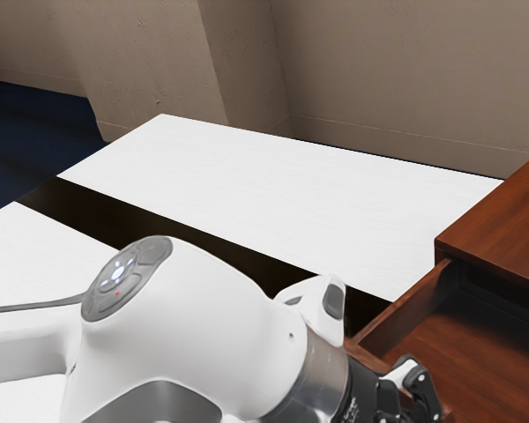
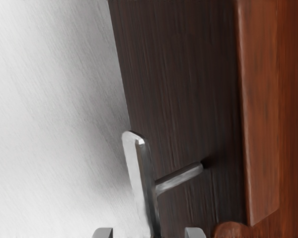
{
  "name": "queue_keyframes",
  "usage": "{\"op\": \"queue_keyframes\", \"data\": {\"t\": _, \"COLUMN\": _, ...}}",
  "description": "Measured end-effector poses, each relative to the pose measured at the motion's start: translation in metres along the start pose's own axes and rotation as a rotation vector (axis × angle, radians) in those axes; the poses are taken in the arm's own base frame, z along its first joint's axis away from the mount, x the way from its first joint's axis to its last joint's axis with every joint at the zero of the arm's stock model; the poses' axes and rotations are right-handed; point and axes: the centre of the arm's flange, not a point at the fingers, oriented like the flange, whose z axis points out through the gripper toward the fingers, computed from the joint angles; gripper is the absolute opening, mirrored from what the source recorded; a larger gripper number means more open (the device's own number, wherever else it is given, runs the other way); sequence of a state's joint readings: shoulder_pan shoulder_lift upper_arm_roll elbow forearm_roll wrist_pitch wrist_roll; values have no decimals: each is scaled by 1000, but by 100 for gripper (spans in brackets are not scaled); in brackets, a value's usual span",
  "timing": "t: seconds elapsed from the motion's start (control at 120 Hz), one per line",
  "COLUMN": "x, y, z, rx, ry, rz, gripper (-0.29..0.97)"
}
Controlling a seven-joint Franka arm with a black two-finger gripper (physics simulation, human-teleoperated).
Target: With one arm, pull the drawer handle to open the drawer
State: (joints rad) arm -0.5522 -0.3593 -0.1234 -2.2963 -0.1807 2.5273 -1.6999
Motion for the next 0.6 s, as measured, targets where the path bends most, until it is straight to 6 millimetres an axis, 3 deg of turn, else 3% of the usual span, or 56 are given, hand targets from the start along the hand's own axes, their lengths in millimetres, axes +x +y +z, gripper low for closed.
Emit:
{"op": "queue_keyframes", "data": {"t": 0.192, "x": 15, "y": -5, "z": -19, "rx": -23, "ry": 9, "rz": -19, "gripper": 20}}
{"op": "queue_keyframes", "data": {"t": 0.417, "x": 46, "y": 13, "z": -55, "rx": 40, "ry": 54, "rz": -52, "gripper": 50}}
{"op": "queue_keyframes", "data": {"t": 0.525, "x": 42, "y": 33, "z": -81, "rx": 101, "ry": 67, "rz": -36, "gripper": 57}}
{"op": "queue_keyframes", "data": {"t": 0.6, "x": 34, "y": 52, "z": -87, "rx": 180, "ry": 73, "rz": -23, "gripper": 61}}
